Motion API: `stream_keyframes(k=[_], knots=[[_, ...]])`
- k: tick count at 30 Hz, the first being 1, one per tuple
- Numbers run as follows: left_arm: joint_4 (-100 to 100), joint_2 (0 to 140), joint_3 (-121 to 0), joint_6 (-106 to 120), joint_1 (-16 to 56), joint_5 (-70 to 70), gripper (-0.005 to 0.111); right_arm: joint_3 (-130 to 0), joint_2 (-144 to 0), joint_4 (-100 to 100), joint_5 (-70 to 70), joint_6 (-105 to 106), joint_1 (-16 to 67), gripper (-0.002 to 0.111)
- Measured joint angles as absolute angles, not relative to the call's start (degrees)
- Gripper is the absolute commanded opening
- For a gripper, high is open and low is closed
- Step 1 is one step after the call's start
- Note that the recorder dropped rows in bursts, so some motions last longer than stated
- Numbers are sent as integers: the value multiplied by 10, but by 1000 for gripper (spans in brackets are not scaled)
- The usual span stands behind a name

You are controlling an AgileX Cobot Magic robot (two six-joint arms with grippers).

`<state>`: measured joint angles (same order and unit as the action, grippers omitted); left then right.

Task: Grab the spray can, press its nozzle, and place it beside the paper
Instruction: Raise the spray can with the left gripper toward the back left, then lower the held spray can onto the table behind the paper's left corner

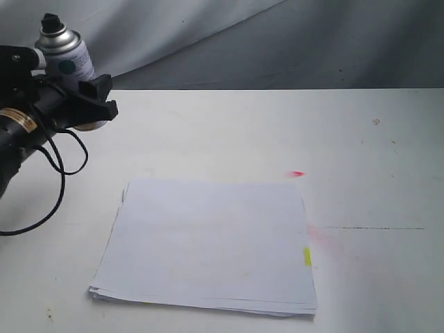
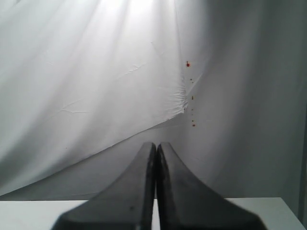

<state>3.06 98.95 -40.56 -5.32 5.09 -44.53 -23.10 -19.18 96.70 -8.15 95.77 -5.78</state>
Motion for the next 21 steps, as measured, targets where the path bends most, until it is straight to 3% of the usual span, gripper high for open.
stream_keyframes(k=[21], knots=[[56,1240,-564,-36,37,-507,0,-231,-192,967,-81,958,-58,0]])
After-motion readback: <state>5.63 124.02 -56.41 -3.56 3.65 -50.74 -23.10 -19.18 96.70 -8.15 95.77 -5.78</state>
